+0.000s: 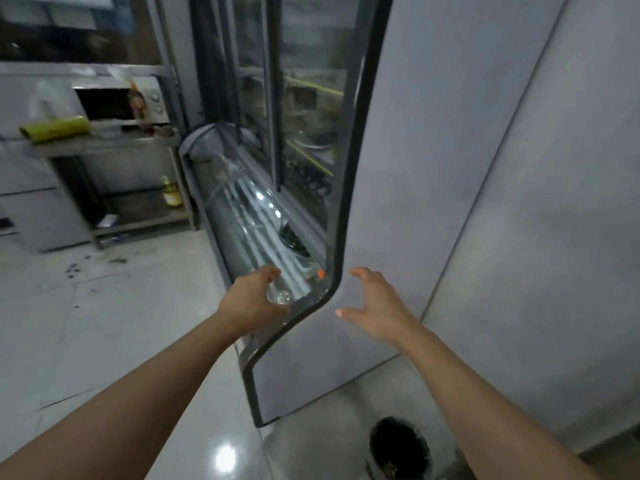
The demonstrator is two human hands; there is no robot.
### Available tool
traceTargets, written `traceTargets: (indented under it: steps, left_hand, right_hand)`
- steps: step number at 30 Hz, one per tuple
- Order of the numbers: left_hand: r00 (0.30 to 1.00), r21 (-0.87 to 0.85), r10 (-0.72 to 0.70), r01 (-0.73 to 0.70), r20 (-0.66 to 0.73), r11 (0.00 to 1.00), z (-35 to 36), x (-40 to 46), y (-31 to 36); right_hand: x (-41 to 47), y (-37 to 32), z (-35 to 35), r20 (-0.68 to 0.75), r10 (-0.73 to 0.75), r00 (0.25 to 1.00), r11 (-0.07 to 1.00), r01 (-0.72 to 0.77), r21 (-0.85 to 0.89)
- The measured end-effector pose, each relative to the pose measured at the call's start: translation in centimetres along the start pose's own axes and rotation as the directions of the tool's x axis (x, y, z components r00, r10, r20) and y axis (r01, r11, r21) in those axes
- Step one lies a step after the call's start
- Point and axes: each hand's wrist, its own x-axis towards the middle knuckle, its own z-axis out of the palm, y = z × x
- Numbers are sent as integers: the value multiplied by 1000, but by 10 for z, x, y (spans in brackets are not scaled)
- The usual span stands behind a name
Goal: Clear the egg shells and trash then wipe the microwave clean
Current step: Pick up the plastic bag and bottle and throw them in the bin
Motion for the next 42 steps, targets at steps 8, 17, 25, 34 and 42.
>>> traceTargets:
  steps: [8, 17, 25, 34, 42]
  left_hand:
    - [969, -9, -188, 189, -157, 982, -97, -24, -105]
    - [935, -16, -264, 268, -236, 963, -207, -26, -229]
    - [905, -2, -315, 328, -287, 945, -289, -10, -328]
    - [901, 6, -320, 337, -293, 942, -334, 67, -396]
    - [880, 0, -347, 366, -324, 931, -369, 192, -437]
  right_hand:
    - [52, -125, 51, 88, -199, 976, 980, 199, 13]
    - [119, -273, 121, 155, -317, 936, 947, 321, 0]
    - [177, -382, 179, 124, -371, 920, 928, 370, 33]
    - [274, -433, 214, 147, -390, 909, 921, 383, 75]
    - [421, -472, 223, 155, -431, 889, 902, 426, 67]
